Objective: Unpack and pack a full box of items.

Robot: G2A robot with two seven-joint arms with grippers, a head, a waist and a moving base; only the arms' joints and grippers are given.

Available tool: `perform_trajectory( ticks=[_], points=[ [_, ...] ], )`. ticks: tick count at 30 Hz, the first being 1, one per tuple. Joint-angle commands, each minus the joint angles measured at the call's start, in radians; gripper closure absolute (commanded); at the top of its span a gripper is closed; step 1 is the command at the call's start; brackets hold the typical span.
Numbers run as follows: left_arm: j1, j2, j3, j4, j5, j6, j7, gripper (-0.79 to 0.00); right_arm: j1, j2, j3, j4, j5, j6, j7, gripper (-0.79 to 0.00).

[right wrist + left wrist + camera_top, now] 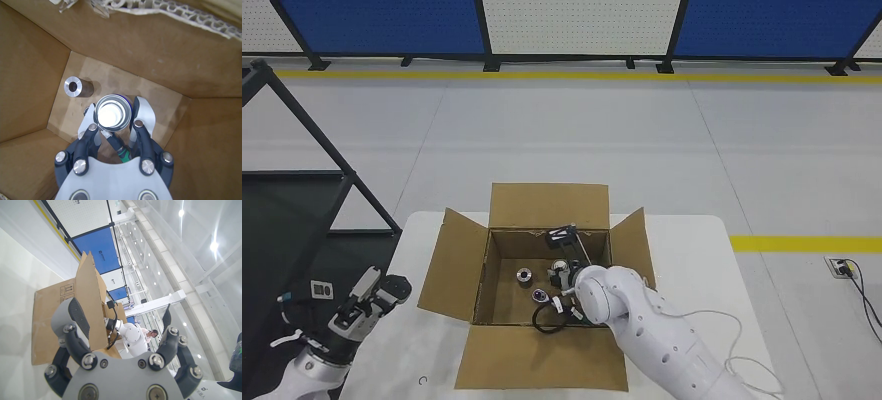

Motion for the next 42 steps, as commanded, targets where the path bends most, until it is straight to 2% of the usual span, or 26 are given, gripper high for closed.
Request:
perform_trajectory(
  ticks=[1, 6, 15, 20, 25, 29, 34, 39, 42],
  points=[
    [-0.005, 0.001, 0.005, 0.001, 0.002, 0.0, -0.001, -0.785, -0.018, 0.006, 0.016, -0.034, -0.015, -0.002, -0.006, 0.0],
    [-0.014, 0.002, 0.016, 0.007, 0.006, 0.003, -0.002, -0.785, -0.088, 0.029, 0.074, -0.217, -0.038, -0.033, -0.006, 0.0],
    [-0.055, 0.004, 0.061, 0.018, 0.021, 0.017, -0.018, -0.785, -0.317, 0.091, 0.246, -0.813, -0.143, -0.067, 0.039, 0.0],
    [-0.086, 0.005, 0.099, 0.022, 0.035, 0.026, -0.033, -0.785, -0.405, 0.107, 0.344, -1.059, -0.183, -0.043, 0.049, 0.0],
    [-0.112, 0.005, 0.138, 0.031, 0.042, 0.032, -0.041, -0.785, -0.479, 0.12, 0.472, -1.212, -0.244, 0.019, 0.066, 0.0],
    [-0.132, 0.005, 0.164, 0.037, 0.052, 0.039, -0.042, -0.785, -0.534, 0.129, 0.595, -1.27, -0.245, 0.04, 0.076, 0.0],
    [-0.151, 0.005, 0.184, 0.034, 0.063, 0.047, -0.034, -0.785, -0.605, 0.14, 0.746, -1.275, -0.313, 0.071, 0.077, 0.0],
    [-0.164, 0.006, 0.187, 0.034, 0.071, 0.054, -0.02, -0.785, -0.686, 0.146, 0.869, -1.209, -0.326, 0.109, 0.073, 0.0],
    [-0.172, 0.007, 0.184, 0.032, 0.08, 0.052, 0.002, -0.785, -0.722, 0.149, 0.936, -1.12, -0.318, 0.115, 0.072, 0.0]
  ],
)
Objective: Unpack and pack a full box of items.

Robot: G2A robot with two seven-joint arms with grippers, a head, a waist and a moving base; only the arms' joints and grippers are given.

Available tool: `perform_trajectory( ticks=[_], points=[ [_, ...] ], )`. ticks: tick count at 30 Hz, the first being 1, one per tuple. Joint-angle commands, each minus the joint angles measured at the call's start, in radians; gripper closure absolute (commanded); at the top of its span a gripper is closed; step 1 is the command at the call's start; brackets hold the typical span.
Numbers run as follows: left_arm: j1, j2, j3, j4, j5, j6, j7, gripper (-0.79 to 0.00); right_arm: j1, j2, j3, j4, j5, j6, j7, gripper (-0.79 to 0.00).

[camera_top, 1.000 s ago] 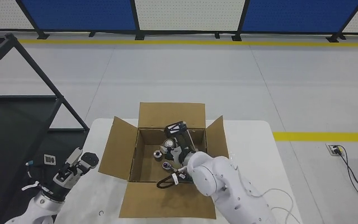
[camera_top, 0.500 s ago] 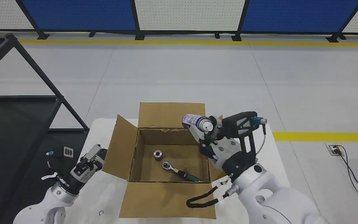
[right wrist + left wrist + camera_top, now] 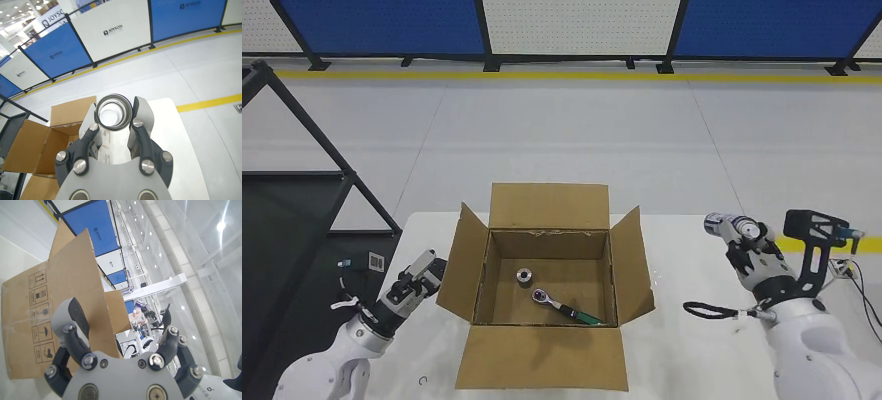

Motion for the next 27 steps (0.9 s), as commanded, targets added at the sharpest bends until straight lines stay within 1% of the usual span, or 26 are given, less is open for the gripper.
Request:
perform_trajectory(
  ticks=[1, 4, 8, 11, 15, 17, 20, 27],
  points=[
    [-0.005, 0.0, -0.003, -0.003, 0.003, -0.003, 0.018, -0.785, -0.016, 0.001, 0.042, 0.072, 0.025, 0.001, -0.006, 0.0],
    [-0.007, 0.001, -0.013, -0.009, 0.007, -0.01, 0.043, -0.785, -0.024, 0.004, 0.08, 0.197, 0.057, -0.01, -0.03, 0.0],
    [-0.003, 0.003, -0.031, -0.018, 0.002, -0.012, 0.063, -0.785, 0.007, 0.005, 0.096, 0.397, 0.108, -0.035, -0.07, 0.0],
    [-0.001, 0.004, -0.035, -0.023, 0.002, -0.007, 0.062, -0.785, 0.049, 0.006, 0.081, 0.53, 0.134, -0.059, -0.108, 0.0],
    [0.002, 0.005, -0.027, -0.032, 0.016, 0.002, 0.065, -0.785, 0.116, 0.008, 0.049, 0.666, 0.098, -0.058, -0.132, 0.0],
    [0.003, 0.005, -0.024, -0.035, 0.02, 0.005, 0.069, -0.785, 0.146, 0.009, 0.042, 0.711, 0.086, -0.053, -0.129, 0.0],
    [0.004, 0.006, -0.025, -0.035, 0.024, 0.008, 0.075, -0.785, 0.179, 0.013, 0.036, 0.755, 0.071, -0.046, -0.094, 0.0],
    [0.007, 0.007, -0.027, -0.032, 0.02, 0.01, 0.087, -0.785, 0.215, 0.021, 0.021, 0.797, 0.031, -0.041, -0.037, 0.0]
  ],
)
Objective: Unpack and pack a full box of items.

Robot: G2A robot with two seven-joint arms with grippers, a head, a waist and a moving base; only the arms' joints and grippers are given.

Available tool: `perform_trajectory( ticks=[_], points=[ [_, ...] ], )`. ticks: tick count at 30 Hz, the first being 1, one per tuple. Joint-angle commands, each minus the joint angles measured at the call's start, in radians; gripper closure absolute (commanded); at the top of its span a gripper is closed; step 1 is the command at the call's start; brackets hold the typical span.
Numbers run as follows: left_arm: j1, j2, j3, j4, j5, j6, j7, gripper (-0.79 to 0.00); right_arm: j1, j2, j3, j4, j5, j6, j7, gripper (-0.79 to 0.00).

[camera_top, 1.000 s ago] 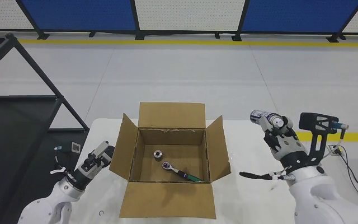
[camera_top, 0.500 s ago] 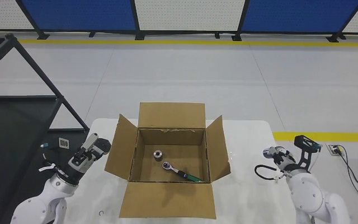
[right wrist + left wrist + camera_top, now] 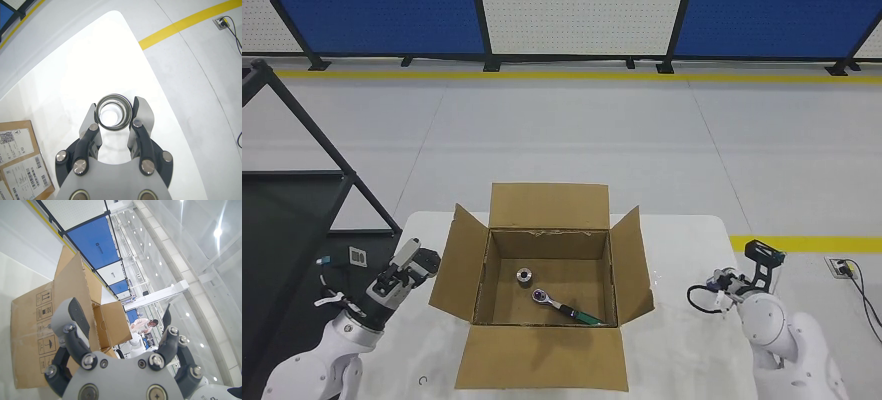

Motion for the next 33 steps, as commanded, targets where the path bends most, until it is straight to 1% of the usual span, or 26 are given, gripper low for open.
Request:
perform_trajectory(
  ticks=[1, 2, 3, 4, 5, 6, 10, 11, 13, 14, 15, 19, 23, 26, 29, 31, 33],
  points=[
    [0.0, 0.0, 0.001, 0.001, 0.0, -0.001, 0.002, -0.785, 0.006, 0.001, -0.005, 0.006, -0.005, 0.0, 0.008, 0.0],
    [0.0, 0.0, 0.001, 0.002, 0.0, -0.001, 0.002, -0.785, 0.008, 0.002, -0.007, 0.009, -0.006, 0.001, 0.01, -0.092],
    [-0.001, 0.001, 0.002, 0.003, 0.0, -0.002, 0.002, -0.785, 0.01, 0.002, -0.009, 0.011, -0.008, 0.003, 0.013, -0.206],
    [-0.001, 0.001, 0.002, 0.005, -0.002, -0.001, 0.003, -0.785, 0.011, 0.003, -0.011, 0.012, -0.01, 0.005, 0.015, -0.271],
    [-0.002, 0.001, 0.002, 0.006, -0.002, -0.001, 0.003, -0.785, 0.013, 0.003, -0.012, 0.014, -0.012, 0.007, 0.019, -0.302],
    [-0.002, 0.001, 0.002, 0.007, -0.003, -0.002, 0.003, -0.785, 0.014, 0.004, -0.014, 0.014, -0.013, 0.009, 0.021, -0.354],
    [-0.004, 0.002, 0.001, 0.014, -0.007, -0.007, 0.001, -0.785, 0.012, 0.006, -0.018, 0.008, -0.015, 0.016, 0.029, -0.406],
    [-0.003, 0.002, 0.002, 0.016, -0.008, -0.007, 0.0, -0.785, 0.01, 0.006, -0.017, 0.001, -0.011, 0.017, 0.028, -0.489],
    [-0.003, 0.003, 0.002, 0.017, -0.009, -0.008, 0.0, -0.785, 0.003, 0.007, -0.014, -0.018, -0.003, 0.019, 0.029, -0.616],
    [-0.002, 0.003, 0.001, 0.018, -0.011, -0.01, -0.001, -0.785, -0.001, 0.008, -0.012, -0.033, 0.003, 0.02, 0.027, -0.748],
    [-0.002, 0.003, 0.001, 0.018, -0.012, -0.012, -0.002, -0.785, -0.007, 0.008, -0.01, -0.046, 0.011, 0.018, 0.027, -0.785],
    [0.001, 0.004, -0.005, 0.023, -0.019, -0.018, -0.006, -0.785, -0.029, 0.008, -0.008, -0.14, 0.029, 0.026, 0.0, -0.785],
    [0.005, 0.006, -0.015, 0.031, -0.03, -0.024, -0.009, -0.785, -0.079, 0.002, -0.045, -0.342, 0.077, 0.007, -0.04, -0.785],
    [0.012, 0.007, -0.024, 0.038, -0.038, -0.031, -0.008, -0.785, -0.11, -0.003, -0.121, -0.531, 0.067, -0.012, -0.058, -0.785],
    [0.024, 0.008, -0.037, 0.046, -0.044, -0.041, -0.009, -0.785, -0.115, -0.008, -0.221, -0.671, 0.049, -0.037, -0.06, -0.785],
    [0.037, 0.009, -0.048, 0.054, -0.05, -0.047, -0.008, -0.785, -0.101, -0.011, -0.301, -0.73, 0.034, -0.069, -0.047, -0.785],
    [0.052, 0.01, -0.061, 0.061, -0.061, -0.054, -0.005, -0.785, -0.074, -0.016, -0.384, -0.75, 0.04, -0.094, -0.015, -0.785]
  ],
)
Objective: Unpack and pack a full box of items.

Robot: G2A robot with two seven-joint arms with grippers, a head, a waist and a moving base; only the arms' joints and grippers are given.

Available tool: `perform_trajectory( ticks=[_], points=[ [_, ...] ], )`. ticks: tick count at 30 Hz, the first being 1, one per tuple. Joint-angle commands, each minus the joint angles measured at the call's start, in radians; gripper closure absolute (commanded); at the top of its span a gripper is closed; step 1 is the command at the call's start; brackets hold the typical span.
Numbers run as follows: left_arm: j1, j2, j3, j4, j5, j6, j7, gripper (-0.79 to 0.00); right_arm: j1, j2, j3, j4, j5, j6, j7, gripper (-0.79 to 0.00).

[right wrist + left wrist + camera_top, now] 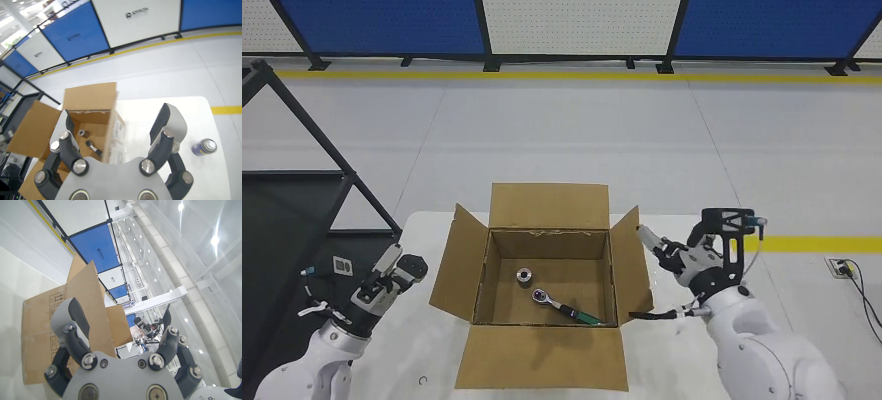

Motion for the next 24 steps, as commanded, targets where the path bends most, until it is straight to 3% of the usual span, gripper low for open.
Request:
perform_trajectory(
  ticks=[1, 6, 13, 20, 24],
  points=[
    [0.016, 0.0, -0.014, 0.007, -0.013, -0.009, 0.003, -0.785, 0.036, -0.005, -0.097, -0.001, 0.001, -0.028, 0.046, -0.785],
    [0.059, 0.001, -0.042, 0.012, -0.042, -0.033, -0.002, -0.785, 0.183, -0.033, -0.311, 0.129, 0.008, -0.036, 0.155, -0.785],
    [0.106, 0.001, -0.069, 0.007, -0.079, -0.053, -0.007, -0.785, 0.405, -0.098, -0.519, 0.478, 0.045, 0.035, 0.225, -0.785],
    [0.112, 0.001, -0.064, -0.017, -0.097, -0.057, -0.037, -0.785, 0.562, -0.177, -0.612, 0.794, 0.191, 0.087, 0.19, -0.785],
    [0.107, 0.001, -0.049, -0.025, -0.088, -0.051, -0.042, -0.785, 0.567, -0.18, -0.615, 0.804, 0.194, 0.092, 0.195, -0.785]
  ],
)
